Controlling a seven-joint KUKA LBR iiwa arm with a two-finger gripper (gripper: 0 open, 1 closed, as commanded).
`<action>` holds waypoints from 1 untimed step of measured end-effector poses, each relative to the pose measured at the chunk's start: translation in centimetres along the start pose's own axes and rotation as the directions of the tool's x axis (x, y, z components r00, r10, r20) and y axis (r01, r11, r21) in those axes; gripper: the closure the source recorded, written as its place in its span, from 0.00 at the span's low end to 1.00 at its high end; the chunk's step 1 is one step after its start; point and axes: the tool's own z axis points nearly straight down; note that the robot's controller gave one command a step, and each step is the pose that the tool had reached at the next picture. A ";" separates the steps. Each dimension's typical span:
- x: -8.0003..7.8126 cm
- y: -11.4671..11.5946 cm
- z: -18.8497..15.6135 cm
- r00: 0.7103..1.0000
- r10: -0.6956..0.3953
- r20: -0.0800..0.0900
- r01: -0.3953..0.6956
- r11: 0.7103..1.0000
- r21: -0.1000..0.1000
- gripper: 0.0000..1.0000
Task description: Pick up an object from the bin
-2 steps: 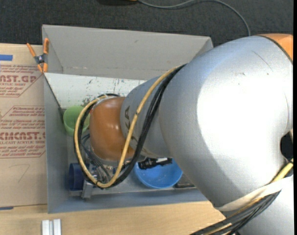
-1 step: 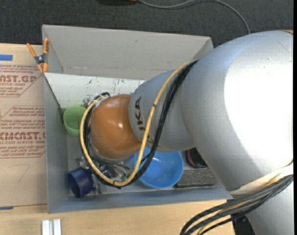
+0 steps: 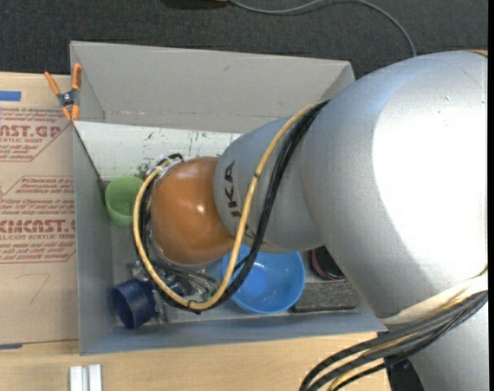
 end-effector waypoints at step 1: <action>0.5 0.0 -1.0 1.000 -0.016 0.001 0.016 1.000 0.000 1.00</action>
Offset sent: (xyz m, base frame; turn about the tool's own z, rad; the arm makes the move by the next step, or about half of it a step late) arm -0.0015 0.0008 0.0196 -0.0079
